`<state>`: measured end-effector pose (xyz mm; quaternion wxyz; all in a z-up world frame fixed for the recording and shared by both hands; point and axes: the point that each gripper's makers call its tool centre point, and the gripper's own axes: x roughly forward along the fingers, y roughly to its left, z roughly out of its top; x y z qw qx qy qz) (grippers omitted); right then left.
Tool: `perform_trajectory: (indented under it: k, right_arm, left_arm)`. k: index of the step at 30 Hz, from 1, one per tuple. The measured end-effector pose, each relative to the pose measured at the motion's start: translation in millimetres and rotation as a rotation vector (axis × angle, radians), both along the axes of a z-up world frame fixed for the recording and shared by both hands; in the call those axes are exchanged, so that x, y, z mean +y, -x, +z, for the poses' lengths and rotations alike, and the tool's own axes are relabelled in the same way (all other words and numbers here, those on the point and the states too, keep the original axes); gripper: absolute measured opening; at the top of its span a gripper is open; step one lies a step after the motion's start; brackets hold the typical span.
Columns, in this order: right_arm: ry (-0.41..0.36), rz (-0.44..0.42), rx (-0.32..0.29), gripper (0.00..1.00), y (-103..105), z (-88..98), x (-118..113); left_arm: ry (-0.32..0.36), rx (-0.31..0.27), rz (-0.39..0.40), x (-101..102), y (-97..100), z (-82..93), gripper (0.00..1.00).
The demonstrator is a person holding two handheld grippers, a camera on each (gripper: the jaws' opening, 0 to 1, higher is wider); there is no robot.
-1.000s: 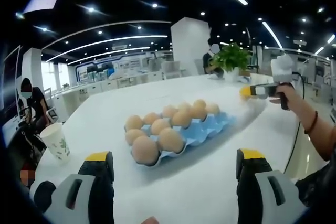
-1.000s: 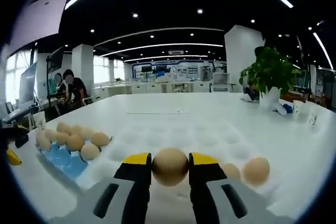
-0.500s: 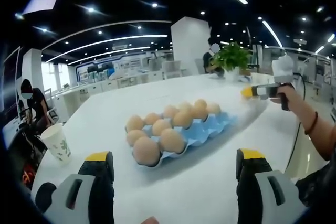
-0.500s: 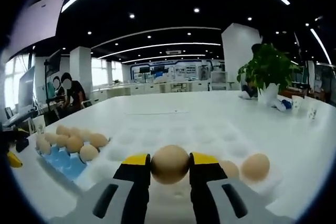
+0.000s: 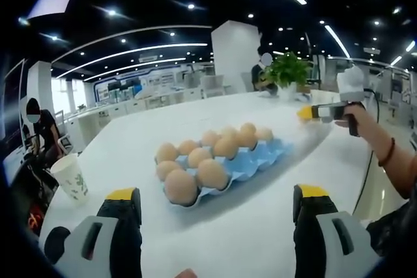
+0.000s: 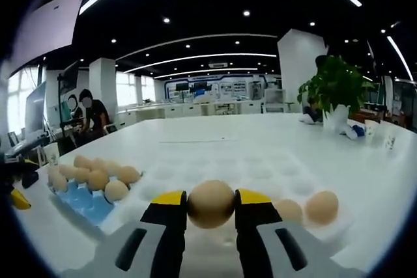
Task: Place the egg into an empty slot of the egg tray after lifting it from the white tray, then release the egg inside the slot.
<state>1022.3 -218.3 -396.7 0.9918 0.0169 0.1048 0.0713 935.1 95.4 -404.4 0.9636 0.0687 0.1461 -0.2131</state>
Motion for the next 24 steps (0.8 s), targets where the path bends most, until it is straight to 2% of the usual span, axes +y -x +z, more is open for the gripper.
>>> perform_trajectory:
  k: [15,24]
  right_arm:
    - [0.002,0.089,0.002,0.3,4.7,0.5,39.1]
    - [-0.002,0.176,0.003,0.3,9.3,0.5,73.1]
  left_arm:
    - [-0.005,0.0,-0.005,-0.3,3.3,0.0,0.99]
    - [-0.011,0.001,-0.014,-0.7,4.6,0.3,0.99]
